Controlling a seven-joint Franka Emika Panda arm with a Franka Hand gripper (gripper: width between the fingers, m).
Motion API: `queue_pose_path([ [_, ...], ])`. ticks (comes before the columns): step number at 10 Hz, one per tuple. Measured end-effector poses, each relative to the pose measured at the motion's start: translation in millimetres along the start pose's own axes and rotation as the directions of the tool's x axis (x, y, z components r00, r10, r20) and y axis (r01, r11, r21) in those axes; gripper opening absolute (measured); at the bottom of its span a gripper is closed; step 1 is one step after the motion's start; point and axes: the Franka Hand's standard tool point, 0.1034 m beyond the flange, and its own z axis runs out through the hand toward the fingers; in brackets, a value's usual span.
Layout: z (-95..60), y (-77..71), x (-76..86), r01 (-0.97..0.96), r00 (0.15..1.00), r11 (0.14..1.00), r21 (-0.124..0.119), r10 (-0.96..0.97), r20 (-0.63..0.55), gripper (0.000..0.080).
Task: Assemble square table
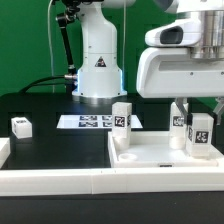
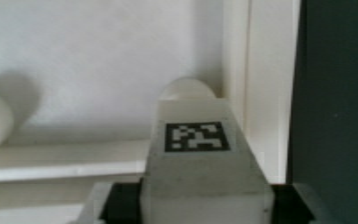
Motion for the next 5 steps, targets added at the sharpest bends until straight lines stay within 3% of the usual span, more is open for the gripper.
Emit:
queue_pose_path([
  [5,0.9,-0.5,-1.3,-0.498,0.867,0.867,-0.002,0.498,0.000,0.0291],
])
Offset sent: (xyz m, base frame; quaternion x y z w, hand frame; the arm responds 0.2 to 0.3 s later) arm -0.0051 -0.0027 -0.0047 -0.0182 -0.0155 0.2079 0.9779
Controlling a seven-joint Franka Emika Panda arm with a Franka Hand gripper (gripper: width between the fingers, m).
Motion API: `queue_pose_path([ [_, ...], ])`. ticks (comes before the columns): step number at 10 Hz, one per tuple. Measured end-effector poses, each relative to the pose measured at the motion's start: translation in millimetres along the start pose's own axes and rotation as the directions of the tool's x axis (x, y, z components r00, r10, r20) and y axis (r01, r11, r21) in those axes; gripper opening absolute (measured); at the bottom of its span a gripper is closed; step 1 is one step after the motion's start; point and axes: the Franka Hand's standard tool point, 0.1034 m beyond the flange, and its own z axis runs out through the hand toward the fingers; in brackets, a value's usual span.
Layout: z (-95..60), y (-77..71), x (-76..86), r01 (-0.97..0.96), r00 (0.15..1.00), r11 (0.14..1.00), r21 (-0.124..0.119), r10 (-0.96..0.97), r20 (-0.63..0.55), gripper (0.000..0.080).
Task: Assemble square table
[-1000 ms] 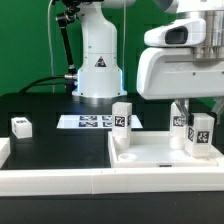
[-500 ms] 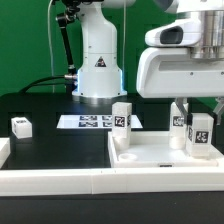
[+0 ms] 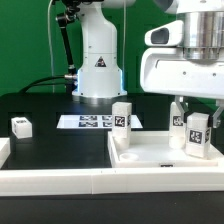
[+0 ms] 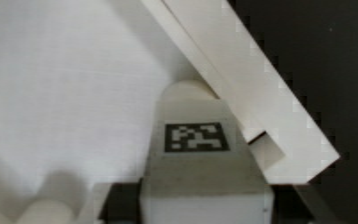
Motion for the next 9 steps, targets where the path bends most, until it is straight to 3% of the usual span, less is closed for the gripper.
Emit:
queue_pose_path([
  [3,0.5,-0.1,-0.8,-0.225,0.974,0.974,-0.003,0.224,-0.005,0.0291],
  [6,0.6,0.7,0.6,-0.468,0.884,0.884,0.001,0.468,0.006,0.0291],
  [9,0.6,1.0,1.1,-0.520,0.854,0.854,0.002,0.520,0.011,0.0291],
])
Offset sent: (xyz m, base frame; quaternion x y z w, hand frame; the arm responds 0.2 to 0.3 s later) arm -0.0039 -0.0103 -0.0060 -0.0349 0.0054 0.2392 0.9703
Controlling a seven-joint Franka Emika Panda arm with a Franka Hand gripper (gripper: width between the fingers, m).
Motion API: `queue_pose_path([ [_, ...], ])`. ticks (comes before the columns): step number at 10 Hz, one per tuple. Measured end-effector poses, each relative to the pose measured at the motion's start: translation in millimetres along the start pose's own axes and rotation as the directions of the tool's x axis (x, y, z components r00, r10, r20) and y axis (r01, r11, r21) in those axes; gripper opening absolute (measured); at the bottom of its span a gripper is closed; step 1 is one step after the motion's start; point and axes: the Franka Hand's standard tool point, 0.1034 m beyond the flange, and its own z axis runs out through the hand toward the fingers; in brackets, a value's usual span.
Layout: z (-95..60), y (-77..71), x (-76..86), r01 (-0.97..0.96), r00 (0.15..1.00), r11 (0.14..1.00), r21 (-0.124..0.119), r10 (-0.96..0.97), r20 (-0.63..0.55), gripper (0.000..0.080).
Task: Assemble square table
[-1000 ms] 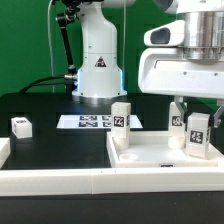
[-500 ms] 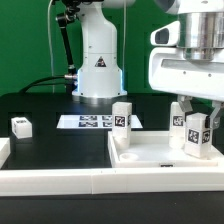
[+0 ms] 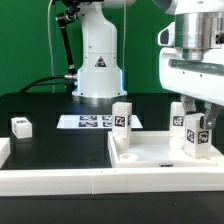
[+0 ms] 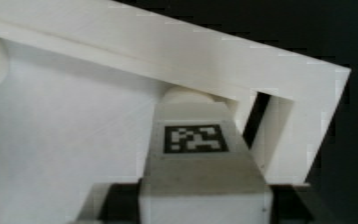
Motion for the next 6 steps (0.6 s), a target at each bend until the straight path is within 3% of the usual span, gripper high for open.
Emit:
queue_pose_path([
  [1,0.1,0.0,-0.2,0.008,1.000,1.000,0.000,-0.008,0.000,0.0384],
  [2,0.1,0.0,-0.3,0.051,0.999,0.999,0.000,-0.051,0.000,0.0384],
  [3,-0.1,1.8,-2.3,0.121,0.993,0.992,-0.019,-0.121,-0.002,0.0565],
  [4,-1.3,0.0,0.1,0.247,0.969,0.969,-0.014,-0.247,-0.001,0.0565],
  [5,-1.5,0.3,6.2,0.382,0.924,0.924,-0.011,-0.382,0.002,0.0631],
  [6,-1.0,0.9,6.2,0.426,0.905,0.905,-0.014,-0.426,0.001,0.0631],
])
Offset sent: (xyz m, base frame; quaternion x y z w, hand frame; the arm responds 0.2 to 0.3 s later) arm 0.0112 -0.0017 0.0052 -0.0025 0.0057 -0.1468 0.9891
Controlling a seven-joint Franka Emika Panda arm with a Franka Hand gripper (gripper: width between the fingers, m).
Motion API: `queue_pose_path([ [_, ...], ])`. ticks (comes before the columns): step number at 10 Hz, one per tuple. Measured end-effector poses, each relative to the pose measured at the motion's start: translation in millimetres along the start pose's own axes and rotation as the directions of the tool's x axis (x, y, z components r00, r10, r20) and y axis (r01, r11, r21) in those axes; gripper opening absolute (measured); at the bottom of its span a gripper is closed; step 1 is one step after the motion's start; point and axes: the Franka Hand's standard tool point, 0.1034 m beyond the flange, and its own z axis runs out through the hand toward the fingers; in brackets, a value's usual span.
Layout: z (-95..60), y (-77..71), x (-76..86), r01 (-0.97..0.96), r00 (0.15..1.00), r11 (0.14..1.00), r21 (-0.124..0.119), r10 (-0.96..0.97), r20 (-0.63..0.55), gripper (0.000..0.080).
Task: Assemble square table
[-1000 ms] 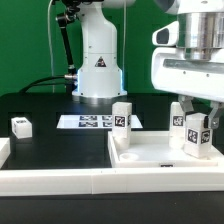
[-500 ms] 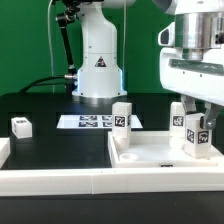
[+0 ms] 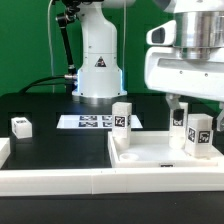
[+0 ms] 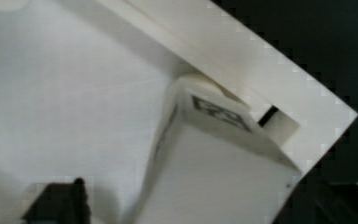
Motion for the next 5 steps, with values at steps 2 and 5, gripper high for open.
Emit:
queue_pose_path([
  [2,0.1,0.2,0.2,0.118,0.993,0.993,0.000,-0.118,0.000,0.0649],
  [5,0.8,-3.9,-7.8,0.371,0.929,0.929,0.001,-0.371,-0.004,0.0649],
])
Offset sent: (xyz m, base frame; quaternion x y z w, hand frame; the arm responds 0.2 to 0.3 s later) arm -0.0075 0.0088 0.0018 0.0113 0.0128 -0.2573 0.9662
